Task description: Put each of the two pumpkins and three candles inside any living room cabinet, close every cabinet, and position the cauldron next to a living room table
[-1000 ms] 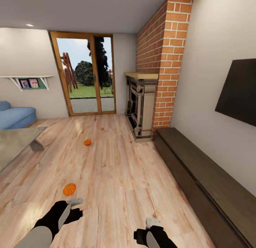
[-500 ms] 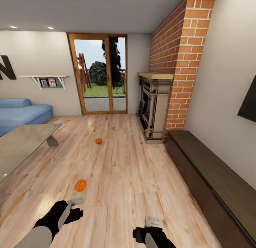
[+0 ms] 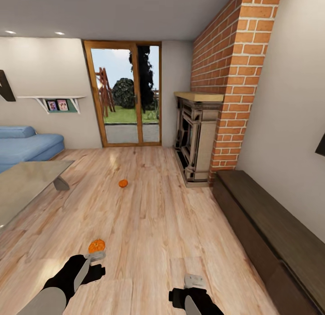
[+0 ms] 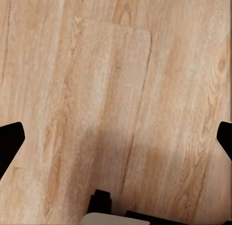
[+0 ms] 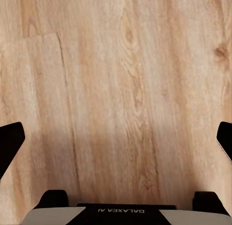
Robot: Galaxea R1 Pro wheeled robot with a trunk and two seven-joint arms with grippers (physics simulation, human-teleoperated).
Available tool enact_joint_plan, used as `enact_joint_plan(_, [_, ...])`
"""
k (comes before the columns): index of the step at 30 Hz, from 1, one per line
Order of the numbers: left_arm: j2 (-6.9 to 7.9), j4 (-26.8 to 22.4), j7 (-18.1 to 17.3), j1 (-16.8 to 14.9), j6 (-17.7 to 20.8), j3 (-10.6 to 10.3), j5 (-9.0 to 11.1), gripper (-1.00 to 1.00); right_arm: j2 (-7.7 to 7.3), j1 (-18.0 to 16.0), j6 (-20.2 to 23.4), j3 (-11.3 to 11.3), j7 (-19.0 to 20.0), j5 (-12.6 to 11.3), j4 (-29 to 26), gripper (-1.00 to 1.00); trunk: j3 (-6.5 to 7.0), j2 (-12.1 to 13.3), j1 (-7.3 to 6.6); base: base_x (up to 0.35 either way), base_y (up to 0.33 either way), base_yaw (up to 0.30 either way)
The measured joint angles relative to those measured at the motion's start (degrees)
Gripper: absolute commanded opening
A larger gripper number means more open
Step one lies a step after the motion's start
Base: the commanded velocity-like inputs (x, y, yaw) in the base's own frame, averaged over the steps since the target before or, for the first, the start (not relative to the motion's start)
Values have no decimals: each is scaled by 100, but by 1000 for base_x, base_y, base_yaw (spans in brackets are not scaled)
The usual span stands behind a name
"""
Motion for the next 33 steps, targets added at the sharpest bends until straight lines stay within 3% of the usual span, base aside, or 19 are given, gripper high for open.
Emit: enact_joint_plan(33, [0,0,0,0,-1,0,2,100,17,0,-3,19,0,7,0,100,0,0,0,336,-1,16])
